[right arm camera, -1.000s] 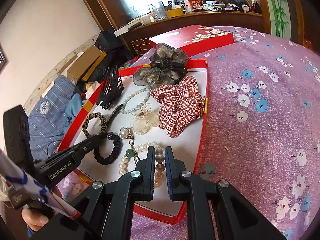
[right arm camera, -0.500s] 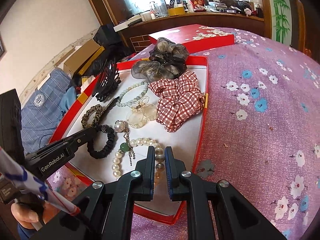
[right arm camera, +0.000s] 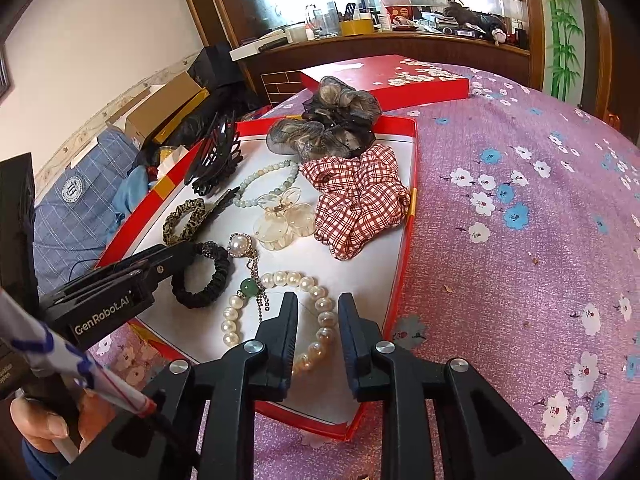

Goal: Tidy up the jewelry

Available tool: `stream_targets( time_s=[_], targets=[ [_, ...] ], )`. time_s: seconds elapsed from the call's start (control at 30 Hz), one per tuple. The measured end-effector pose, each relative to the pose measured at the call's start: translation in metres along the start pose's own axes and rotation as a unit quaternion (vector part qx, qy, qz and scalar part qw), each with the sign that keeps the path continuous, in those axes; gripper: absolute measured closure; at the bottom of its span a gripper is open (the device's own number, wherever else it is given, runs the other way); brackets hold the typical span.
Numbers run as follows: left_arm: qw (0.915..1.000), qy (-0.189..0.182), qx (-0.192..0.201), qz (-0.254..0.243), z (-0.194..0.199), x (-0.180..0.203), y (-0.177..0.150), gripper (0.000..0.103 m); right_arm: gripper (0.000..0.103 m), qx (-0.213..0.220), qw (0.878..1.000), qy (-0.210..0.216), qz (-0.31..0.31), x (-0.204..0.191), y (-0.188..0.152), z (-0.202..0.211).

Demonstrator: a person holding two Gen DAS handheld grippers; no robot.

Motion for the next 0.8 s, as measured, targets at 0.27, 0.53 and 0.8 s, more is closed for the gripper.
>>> stream_targets(
  time_s=[0.27, 0.53, 0.8],
  targets=[
    [0.9999, 0.008, -0.004, -0.012, -0.002, 0.002, -0.001, 0.06, 0.076, 0.0, 1.0, 0.001, 0.01, -0.004, -0.002, 0.002],
    [0.9996, 0.019, -0.004, -0.019, -0.003, 0.003, -0.001, 0.054, 0.068, 0.008, 1.0, 0.002, 0.023, -0.009, -0.004, 0.009],
    [0.9987, 0.044, 0.002, -0.024, -0.001, 0.001, -0.001, 0.025, 0.053, 0.026, 0.999, 0.0, 0.02, -0.007, -0.001, 0.02]
  ],
)
Point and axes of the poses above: each gripper's, at about its wrist camera, not at the fingertips, and z roughly against the way its jaws point, x to its right, y to its top, the point moved 4 cm from there along -z, roughly the way its jaws point, and after that the axes turned 12 degrees about x, right-handed, at the moved point
